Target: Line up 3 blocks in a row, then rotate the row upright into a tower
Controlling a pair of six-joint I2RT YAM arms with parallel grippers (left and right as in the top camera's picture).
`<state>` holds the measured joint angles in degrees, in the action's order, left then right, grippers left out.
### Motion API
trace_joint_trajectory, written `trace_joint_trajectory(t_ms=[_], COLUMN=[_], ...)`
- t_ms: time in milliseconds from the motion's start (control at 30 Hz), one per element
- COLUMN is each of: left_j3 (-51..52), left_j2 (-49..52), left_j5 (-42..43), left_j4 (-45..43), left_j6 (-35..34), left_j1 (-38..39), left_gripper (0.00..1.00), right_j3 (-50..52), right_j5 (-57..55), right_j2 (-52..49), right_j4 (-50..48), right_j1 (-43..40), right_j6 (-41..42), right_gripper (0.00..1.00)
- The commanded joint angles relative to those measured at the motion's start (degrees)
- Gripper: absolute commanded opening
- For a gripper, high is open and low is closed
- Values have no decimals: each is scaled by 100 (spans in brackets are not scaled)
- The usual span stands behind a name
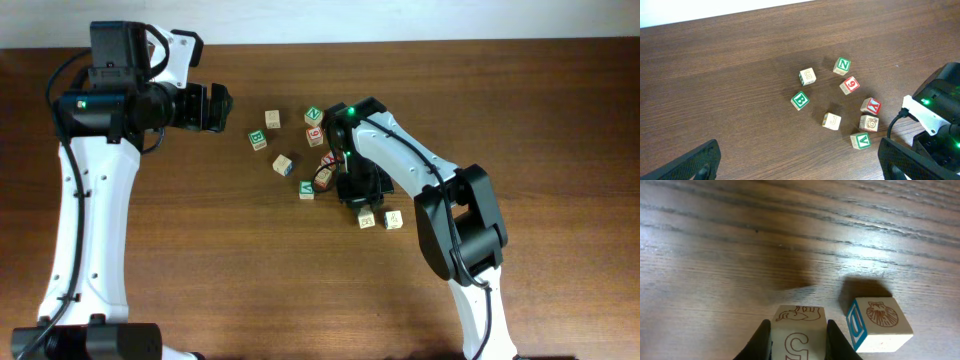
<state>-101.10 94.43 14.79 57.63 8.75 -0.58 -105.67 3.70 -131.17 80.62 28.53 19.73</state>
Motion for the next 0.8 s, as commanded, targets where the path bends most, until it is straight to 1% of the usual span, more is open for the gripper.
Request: trace_joint_trajectory(t_ms=[0, 33, 133, 267, 367, 433, 467, 500, 533, 567, 633, 700, 767], left_j3=[-101, -101, -101, -101, -101, -101, -101, -101, -101, -101, -101, -101, -101], left_j2=[35, 35, 35, 35, 35, 35, 35, 35, 35, 35, 35, 35, 35], left_j5=[26, 26, 26, 26, 26, 26, 26, 26, 26, 26, 26, 26, 26], left_j4=[-4, -7, -4, -7, -4, -4, -4, -7, -7, -4, -7, -4, -7], left_j6=[11, 11, 11, 11, 11, 11, 11, 11, 11, 9, 11, 9, 9], left_j1=[-33, -33, -33, -33, -33, -33, -33, -33, -33, -33, -33, -33, -33], left_gripper=[99, 99, 99, 99, 99, 99, 99, 99, 99, 99, 99, 99, 99], right_j3=[52, 50, 50, 7, -763, -1296, -1405, -1412, -1366, -1298, -1259, -1259, -1259], right_j5=[-140, -138, -138, -136, 118, 614, 909, 1110, 1034, 848, 332, -79, -398], right_j2=[160, 160, 160, 160, 160, 160, 160, 157, 120, 55, -92, -302, -455], right_j4=[105, 133, 208, 125, 59, -214, -450, -839, -1121, -1344, -1471, -1550, -1554], right_j1=[33, 33, 33, 26, 24, 42, 74, 162, 278, 424, 693, 955, 1091], right_j6=[70, 70, 68, 66, -223, -297, -293, -22, 367, 782, 1412, 1766, 1897], right_gripper=[29, 36, 44, 45, 45, 45, 45, 41, 40, 40, 41, 41, 41])
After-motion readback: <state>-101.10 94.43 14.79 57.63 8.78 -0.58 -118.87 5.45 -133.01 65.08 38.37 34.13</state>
